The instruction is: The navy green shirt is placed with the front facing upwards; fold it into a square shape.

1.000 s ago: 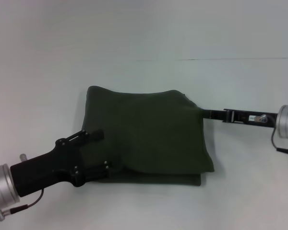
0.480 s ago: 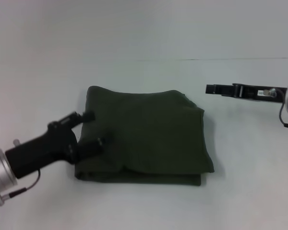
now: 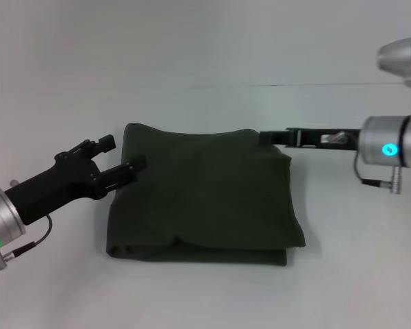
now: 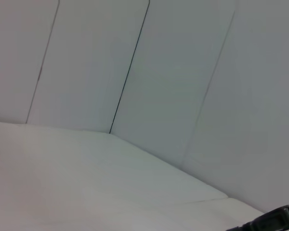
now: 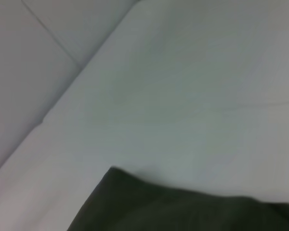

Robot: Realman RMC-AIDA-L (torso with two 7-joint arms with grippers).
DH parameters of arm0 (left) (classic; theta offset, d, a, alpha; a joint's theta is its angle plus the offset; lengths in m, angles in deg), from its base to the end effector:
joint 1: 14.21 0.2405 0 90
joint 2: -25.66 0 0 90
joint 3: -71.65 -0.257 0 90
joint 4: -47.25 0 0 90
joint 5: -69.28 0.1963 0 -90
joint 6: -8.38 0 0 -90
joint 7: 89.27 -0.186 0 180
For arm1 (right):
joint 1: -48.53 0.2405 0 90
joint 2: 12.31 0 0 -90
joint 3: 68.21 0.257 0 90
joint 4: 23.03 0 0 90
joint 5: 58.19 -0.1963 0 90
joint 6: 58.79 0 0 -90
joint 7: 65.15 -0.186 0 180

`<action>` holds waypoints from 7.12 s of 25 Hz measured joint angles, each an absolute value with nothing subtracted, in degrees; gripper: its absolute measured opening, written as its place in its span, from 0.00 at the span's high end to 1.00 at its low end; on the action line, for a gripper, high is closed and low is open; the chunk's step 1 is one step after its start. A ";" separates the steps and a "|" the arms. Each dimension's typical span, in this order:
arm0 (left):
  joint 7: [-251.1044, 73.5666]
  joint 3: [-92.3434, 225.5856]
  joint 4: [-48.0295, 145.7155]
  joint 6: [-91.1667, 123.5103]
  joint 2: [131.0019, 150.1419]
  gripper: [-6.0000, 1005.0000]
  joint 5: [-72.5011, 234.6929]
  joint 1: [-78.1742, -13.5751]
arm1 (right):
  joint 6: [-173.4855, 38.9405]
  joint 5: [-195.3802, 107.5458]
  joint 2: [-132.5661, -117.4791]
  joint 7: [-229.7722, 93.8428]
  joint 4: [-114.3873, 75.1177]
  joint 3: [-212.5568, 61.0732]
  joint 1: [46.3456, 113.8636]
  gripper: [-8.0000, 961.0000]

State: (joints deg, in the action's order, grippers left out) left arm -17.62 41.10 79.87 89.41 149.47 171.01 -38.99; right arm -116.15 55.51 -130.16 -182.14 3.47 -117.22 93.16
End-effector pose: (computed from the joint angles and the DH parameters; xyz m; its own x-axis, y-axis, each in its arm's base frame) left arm -0.2611 0.3415 -0.0309 0.5856 0.2979 0.7538 0.6836 -0.6813 -0.2618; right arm 0.2206 0.4306 -0.0683 0.4456 -0.7324 -0.5148 -0.8856 -0.4446 -0.1341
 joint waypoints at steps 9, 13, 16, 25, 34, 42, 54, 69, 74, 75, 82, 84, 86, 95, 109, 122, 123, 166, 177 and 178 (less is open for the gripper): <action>-18.01 40.12 82.03 95.94 149.02 0.10 174.17 -37.47 | -107.46 55.55 -132.14 -181.86 0.16 -125.25 96.30 0.75; -18.04 40.49 83.37 100.30 149.05 0.10 175.98 -36.15 | -102.70 55.46 -132.51 -181.82 -1.19 -128.51 97.92 0.94; -18.11 40.82 83.48 100.69 149.27 0.10 175.89 -35.36 | -98.01 55.23 -132.70 -181.77 -2.63 -131.77 99.71 0.99; -18.17 41.41 83.17 100.07 149.41 0.10 175.92 -34.76 | -90.27 53.13 -133.20 -179.90 -3.84 -137.98 102.95 0.99; -18.19 41.52 83.18 99.63 149.20 0.10 176.02 -34.60 | -102.65 44.26 -132.07 -173.47 3.20 -137.79 97.23 0.98; -18.19 41.38 83.22 99.89 149.16 0.10 176.16 -34.44 | -101.68 47.84 -132.16 -173.88 -0.98 -138.21 97.77 0.98; -18.17 41.39 83.22 99.54 149.32 0.10 176.16 -33.75 | -98.21 42.04 -132.60 -167.61 -1.50 -138.46 97.95 0.97; -18.16 43.01 83.82 101.14 149.14 0.10 176.34 -32.67 | -113.05 39.51 -132.95 -162.61 0.87 -142.54 98.30 0.96; -17.93 43.01 84.75 103.68 148.92 0.10 179.57 -32.07 | -113.64 38.77 -133.15 -162.64 0.79 -143.46 99.13 0.96; -17.86 43.00 84.77 103.91 148.92 0.10 180.20 -32.02 | -113.72 38.70 -133.16 -162.64 0.77 -143.61 99.36 0.96; -18.00 43.00 84.33 104.07 149.36 0.10 181.16 -31.73 | -112.57 38.58 -133.47 -162.68 0.03 -146.27 101.34 0.95; -18.01 43.00 84.25 104.06 149.39 0.10 181.18 -31.72 | -111.57 38.56 -133.54 -162.92 -1.04 -147.67 102.25 0.95; -18.02 43.00 84.17 104.04 149.44 0.10 181.19 -31.67 | -110.66 38.56 -133.55 -163.29 -2.45 -148.78 103.09 0.95; -18.06 42.73 84.08 103.89 149.50 0.10 181.25 -31.74 | -111.23 39.17 -132.88 -166.43 -3.73 -150.51 102.62 0.94; -18.08 42.47 83.38 103.45 149.49 0.10 181.26 -32.05 | -112.60 39.20 -132.66 -167.80 -2.70 -153.39 100.54 0.94; -18.08 42.81 83.13 103.29 149.49 0.10 181.04 -32.03 | -115.36 38.92 -132.39 -167.76 6.66 -152.94 94.42 0.93; -18.08 42.82 83.04 103.29 149.49 0.10 181.03 -32.06 | -114.81 39.00 -132.34 -168.03 6.47 -152.94 94.36 0.93; -17.76 42.84 82.70 103.12 149.49 0.10 180.70 -32.13 | -121.23 42.98 -129.59 -168.51 9.75 -141.96 84.23 0.90; -16.09 43.06 82.57 99.64 149.47 0.10 179.20 -34.03 | -129.79 42.75 -129.15 -164.69 9.92 -127.95 82.86 0.89; -15.78 43.09 82.57 98.96 149.47 0.10 179.16 -34.37 | -130.73 42.75 -128.98 -164.67 10.21 -126.91 82.56 0.89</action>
